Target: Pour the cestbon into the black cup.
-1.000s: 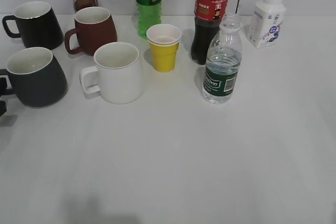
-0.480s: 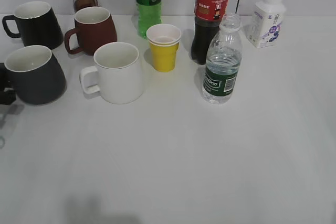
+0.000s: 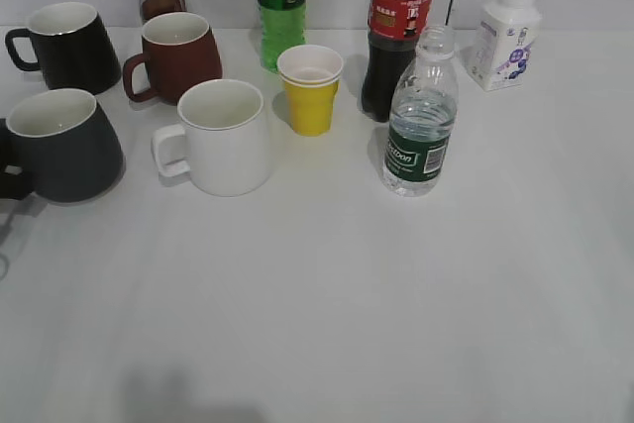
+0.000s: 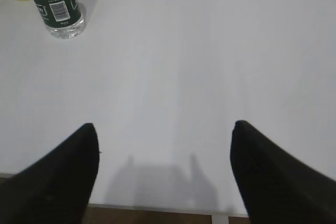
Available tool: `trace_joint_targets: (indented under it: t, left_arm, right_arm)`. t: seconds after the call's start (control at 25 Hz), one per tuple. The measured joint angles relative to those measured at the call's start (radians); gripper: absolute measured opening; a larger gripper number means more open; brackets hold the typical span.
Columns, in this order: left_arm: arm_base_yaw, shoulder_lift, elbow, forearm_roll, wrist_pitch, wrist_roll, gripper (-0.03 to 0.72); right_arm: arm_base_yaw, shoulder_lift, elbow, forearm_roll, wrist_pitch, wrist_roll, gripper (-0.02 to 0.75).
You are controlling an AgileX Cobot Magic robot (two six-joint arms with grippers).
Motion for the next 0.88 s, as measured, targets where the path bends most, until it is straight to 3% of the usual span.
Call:
trace_joint_targets:
  t: [0.28,0.4,0.64,0.88]
  left_arm:
    - [0.000,-0.085,0.000,0.031,0.024,-0.006,0.039]
    - [0.000,-0.142,0.000,0.042,0.023,-0.031,0.038]
    - [0.000,-0.227,0.005,0.059,0.023,-0.064,0.038]
    - [0.000,-0.288,0.037,0.088,0.033,-0.086,0.038]
  right_arm:
    - [0.000,0.005,-0.013,0.061,-0.042,0.000,0.484]
    - [0.000,0.055,-0.014,0.090,-0.127,-0.069,0.470]
    - [0.000,0.259,0.042,0.188,-0.592,-0.287,0.470]
    - [0.000,0.528,0.071,0.312,-0.922,-0.363,0.468]
